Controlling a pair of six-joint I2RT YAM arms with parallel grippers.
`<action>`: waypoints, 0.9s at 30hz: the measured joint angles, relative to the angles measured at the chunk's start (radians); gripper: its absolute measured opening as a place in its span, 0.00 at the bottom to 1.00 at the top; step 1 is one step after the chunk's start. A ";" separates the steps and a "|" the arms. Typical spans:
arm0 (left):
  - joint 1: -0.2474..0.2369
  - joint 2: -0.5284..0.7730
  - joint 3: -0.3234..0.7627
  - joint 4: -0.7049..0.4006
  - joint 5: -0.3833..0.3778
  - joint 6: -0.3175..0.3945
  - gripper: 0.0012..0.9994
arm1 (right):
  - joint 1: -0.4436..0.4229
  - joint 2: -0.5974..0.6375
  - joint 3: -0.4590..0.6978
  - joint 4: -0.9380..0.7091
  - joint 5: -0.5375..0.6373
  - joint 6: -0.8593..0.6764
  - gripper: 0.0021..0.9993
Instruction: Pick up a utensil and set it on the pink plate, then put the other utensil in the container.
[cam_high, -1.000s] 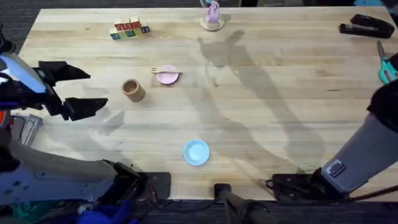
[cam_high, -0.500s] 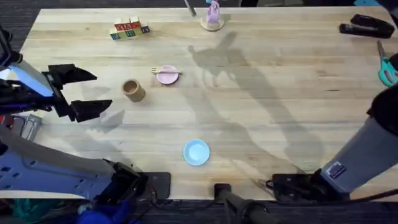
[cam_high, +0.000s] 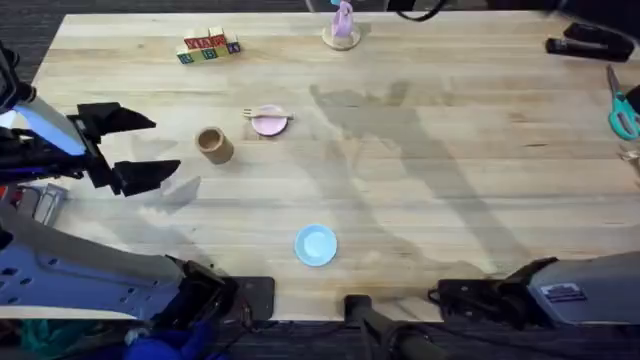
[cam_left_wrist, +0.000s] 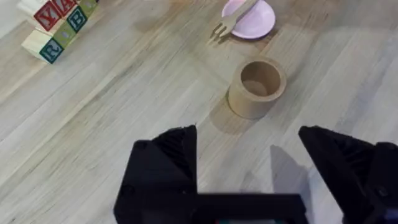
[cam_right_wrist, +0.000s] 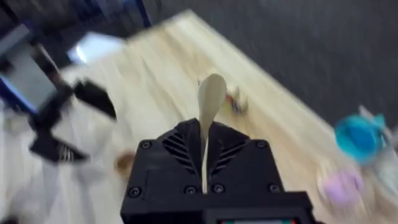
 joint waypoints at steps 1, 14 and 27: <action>0.000 0.000 0.000 0.000 0.000 0.000 0.99 | 0.000 0.000 -0.037 0.089 -0.013 0.022 0.03; 0.000 0.000 0.000 0.008 0.015 0.000 0.99 | 0.133 0.073 -0.463 0.925 0.012 0.241 0.03; 0.000 0.000 0.000 0.025 0.078 0.000 0.99 | 0.233 0.281 -0.466 1.253 0.102 0.305 0.03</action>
